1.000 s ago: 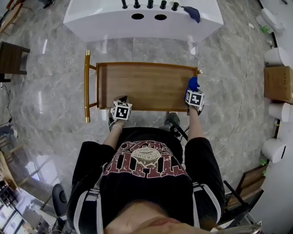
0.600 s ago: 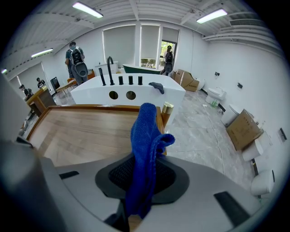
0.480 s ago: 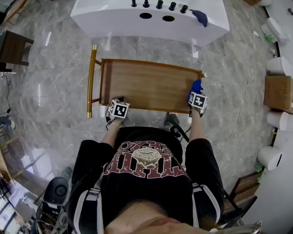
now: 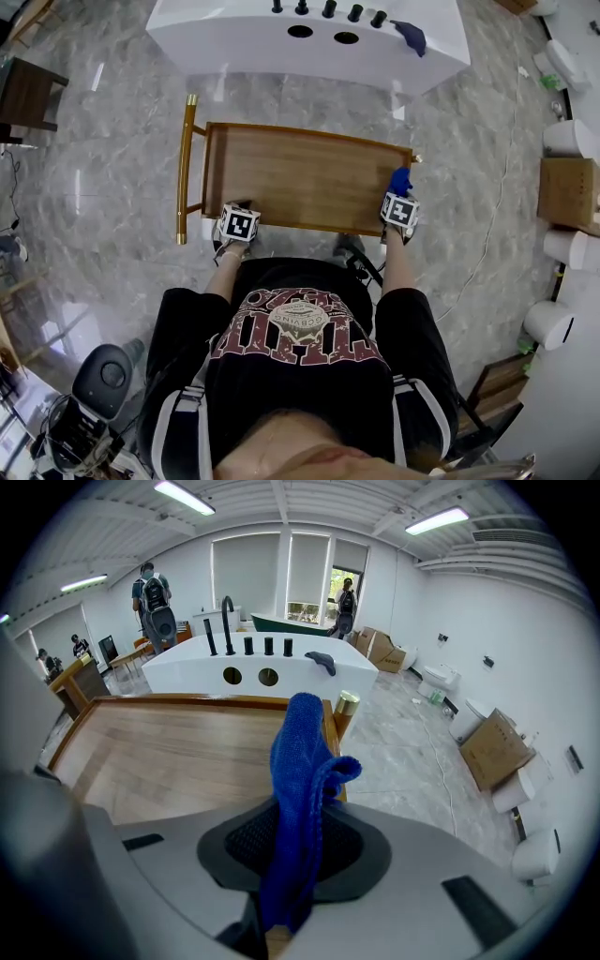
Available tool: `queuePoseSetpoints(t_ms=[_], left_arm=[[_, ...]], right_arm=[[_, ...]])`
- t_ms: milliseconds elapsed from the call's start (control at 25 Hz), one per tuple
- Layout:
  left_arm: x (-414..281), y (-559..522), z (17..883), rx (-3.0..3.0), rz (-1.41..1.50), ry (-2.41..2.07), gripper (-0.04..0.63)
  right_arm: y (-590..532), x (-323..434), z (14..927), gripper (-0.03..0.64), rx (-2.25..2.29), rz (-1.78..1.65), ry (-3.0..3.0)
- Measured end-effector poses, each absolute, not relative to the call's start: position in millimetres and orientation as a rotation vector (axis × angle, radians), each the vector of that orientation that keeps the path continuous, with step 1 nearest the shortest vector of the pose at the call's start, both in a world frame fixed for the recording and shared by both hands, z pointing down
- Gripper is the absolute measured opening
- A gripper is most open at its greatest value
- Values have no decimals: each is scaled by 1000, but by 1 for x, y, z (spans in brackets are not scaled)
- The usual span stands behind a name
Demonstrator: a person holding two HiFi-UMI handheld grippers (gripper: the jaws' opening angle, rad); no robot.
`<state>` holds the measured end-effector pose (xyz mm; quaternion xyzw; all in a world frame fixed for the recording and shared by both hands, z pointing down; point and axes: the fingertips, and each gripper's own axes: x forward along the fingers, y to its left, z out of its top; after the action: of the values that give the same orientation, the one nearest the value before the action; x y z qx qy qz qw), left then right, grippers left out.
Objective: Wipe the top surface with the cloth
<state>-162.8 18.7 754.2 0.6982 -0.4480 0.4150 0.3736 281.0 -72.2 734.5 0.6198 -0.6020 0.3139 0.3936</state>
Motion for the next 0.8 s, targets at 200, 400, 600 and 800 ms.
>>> queuePoseSetpoints(t_ms=[200,400,600,800], left_arm=[[-163,28,755,1757,1028,-1153,46],[-159,31,755,1774,1030,-1157,48],[-160,27,751,1788,1024,-1157,48],[-165,22,753,1790,1042,-1164,46]], right_arm=[[-64,280,736,85,1602,791,-1526],[-60,279,737,85,1591,790,-1526],[-61,269,734,85,1577,780,-1528],[-68,246,737,86,1521,782,-1554]])
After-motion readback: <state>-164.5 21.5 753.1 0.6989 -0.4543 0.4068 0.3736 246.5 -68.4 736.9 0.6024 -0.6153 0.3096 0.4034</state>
